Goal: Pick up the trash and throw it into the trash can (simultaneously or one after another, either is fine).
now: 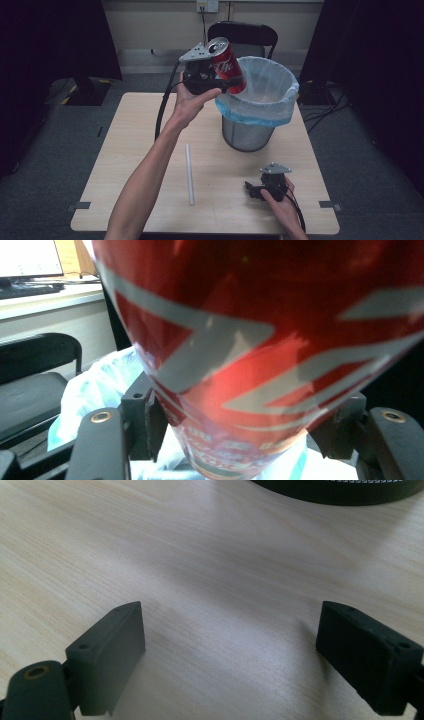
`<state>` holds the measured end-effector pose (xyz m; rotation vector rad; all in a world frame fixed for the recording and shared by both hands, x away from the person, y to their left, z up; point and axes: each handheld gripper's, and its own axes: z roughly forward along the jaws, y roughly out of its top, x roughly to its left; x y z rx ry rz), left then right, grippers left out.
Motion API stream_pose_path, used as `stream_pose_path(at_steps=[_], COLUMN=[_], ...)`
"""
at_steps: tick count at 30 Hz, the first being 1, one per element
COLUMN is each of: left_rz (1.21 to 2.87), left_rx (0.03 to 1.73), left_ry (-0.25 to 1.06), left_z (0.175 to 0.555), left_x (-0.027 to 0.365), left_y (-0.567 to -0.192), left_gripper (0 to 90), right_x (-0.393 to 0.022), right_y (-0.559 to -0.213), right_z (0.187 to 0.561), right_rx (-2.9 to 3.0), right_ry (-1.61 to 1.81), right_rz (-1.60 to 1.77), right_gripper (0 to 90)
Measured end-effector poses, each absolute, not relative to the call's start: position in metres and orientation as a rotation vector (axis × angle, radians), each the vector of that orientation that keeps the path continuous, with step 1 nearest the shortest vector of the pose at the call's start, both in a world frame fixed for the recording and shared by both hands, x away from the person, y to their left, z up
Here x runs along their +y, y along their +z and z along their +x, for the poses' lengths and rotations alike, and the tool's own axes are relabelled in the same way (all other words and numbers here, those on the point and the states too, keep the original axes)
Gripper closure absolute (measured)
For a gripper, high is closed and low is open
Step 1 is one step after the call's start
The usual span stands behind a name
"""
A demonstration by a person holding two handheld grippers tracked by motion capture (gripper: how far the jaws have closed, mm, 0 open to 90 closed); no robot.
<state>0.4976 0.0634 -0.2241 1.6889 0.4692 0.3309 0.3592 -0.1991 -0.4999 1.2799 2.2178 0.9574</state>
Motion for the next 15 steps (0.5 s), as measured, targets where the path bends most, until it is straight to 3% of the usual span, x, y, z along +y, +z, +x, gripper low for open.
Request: stream_pose_path(at_steps=[15], left_rz=[1.760], left_rx=[0.460], left_ry=[0.282], left_z=[0.520], left_x=[0.029], left_y=[-0.235], left_gripper=[33.6], right_x=[-0.199], right_y=[-0.500], right_z=[0.359], right_rx=[2.216], right_ry=[0.958], right_rz=[1.282], right_gripper=[11.3])
